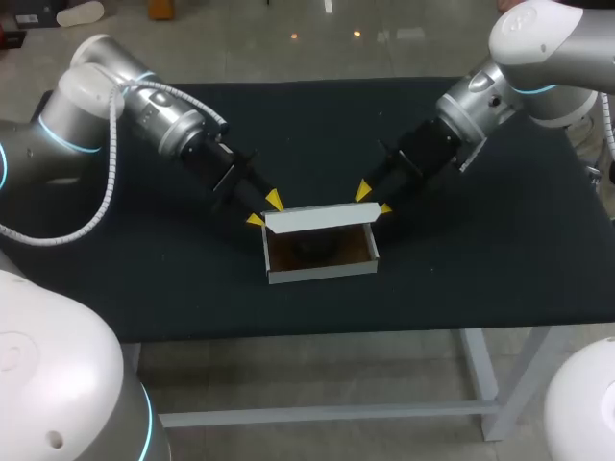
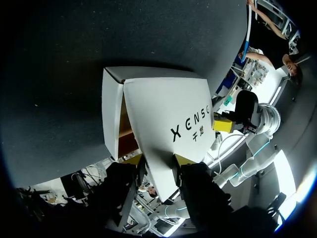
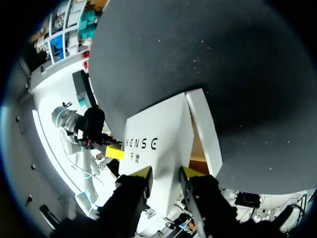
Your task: Assemble the packaging by folding the flat box into shape, placing the metal phone stand inside, and closing the box properly
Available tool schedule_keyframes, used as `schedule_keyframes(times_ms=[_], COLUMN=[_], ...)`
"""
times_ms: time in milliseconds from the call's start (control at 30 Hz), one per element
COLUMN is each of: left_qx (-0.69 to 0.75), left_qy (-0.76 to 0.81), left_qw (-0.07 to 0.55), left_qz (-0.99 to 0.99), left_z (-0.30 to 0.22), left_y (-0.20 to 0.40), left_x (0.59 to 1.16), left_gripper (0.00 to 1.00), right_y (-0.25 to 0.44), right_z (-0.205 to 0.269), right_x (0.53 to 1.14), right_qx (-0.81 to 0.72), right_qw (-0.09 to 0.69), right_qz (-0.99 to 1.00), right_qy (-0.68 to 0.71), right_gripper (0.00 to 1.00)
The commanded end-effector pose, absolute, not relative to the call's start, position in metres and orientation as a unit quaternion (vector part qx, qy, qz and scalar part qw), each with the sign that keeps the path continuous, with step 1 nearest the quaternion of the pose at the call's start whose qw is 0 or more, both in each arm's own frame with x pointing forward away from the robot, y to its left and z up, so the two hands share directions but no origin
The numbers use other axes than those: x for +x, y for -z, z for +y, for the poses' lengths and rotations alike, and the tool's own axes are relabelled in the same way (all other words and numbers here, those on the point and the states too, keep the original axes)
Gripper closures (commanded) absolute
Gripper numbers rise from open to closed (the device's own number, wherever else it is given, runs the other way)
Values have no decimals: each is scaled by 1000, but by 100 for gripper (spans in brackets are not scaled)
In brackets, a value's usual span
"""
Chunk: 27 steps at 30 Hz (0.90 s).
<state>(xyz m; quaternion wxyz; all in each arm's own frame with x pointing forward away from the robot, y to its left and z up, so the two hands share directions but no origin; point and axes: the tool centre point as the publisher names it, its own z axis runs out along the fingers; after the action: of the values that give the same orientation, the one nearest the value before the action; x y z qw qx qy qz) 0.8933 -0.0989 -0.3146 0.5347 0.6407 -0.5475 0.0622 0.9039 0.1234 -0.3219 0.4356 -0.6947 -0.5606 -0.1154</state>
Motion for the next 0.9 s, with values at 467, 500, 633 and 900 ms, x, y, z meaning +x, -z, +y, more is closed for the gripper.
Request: schedule_keyframes(times_ms=[467,500,633,900], left_qx=[646,646,645,645], left_qy=[-65,-66,-67,-66], left_qw=[543,545,547,546], left_qz=[-532,-531,-529,-530], left_z=[-111,-111,-111,-112], left_y=[314,314,313,313], left_x=[900,900,900,900], left_gripper=[59,60,60,62], right_y=[321,321,320,320], right_z=[131,131,131,131], right_x=[908,908,908,908], right_qx=[-693,-693,-694,-697], right_qw=[438,438,438,436], right_qz=[-561,-561,-560,-556], right_qy=[114,114,115,118], right_gripper=[62,62,62,62])
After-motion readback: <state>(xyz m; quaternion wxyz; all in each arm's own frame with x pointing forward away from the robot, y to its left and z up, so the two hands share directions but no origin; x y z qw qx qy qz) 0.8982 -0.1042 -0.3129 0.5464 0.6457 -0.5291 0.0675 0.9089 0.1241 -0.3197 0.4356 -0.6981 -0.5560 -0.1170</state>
